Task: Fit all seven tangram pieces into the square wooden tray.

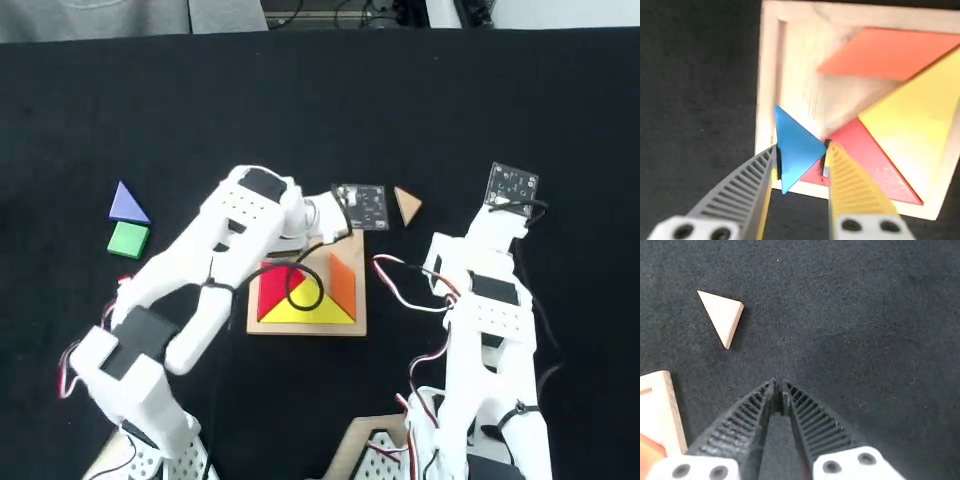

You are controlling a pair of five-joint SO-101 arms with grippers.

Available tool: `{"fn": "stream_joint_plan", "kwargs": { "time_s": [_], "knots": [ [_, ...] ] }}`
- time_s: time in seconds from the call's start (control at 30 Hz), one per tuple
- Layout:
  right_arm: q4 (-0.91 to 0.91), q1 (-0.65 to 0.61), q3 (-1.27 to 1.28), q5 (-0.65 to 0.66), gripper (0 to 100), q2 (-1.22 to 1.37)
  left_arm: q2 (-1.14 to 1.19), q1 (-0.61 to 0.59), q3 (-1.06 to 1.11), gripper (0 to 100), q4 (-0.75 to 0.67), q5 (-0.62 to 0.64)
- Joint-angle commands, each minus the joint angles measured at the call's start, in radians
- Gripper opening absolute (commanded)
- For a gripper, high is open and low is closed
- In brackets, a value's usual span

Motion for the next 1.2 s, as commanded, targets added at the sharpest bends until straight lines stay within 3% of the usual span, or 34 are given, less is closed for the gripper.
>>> {"fn": "stream_joint_plan", "kwargs": {
  "time_s": [0.0, 0.27, 0.5, 0.73, 1.03, 1.17],
  "knots": [
    [-0.018, 0.011, -0.038, -0.003, 1.6, -0.041, 0.021, -0.013, -0.056, 12, -0.009, 0.000],
    [-0.018, 0.009, -0.036, -0.003, 1.6, -0.041, 0.029, -0.024, -0.056, 13, -0.015, 0.000],
    [-0.018, 0.008, -0.036, -0.003, 1.6, -0.041, 0.035, -0.041, -0.073, 27, -0.012, 0.038],
    [-0.018, 0.008, -0.036, -0.003, 1.6, -0.041, 0.035, -0.058, -0.094, 27, -0.017, 0.044],
    [-0.018, 0.008, -0.036, -0.003, 1.6, -0.039, 0.037, 0.016, -0.131, 27, -0.020, 0.198],
    [-0.018, 0.008, -0.038, -0.003, 1.6, -0.039, 0.072, 0.031, -0.119, 27, -0.123, 0.255]
  ]
}}
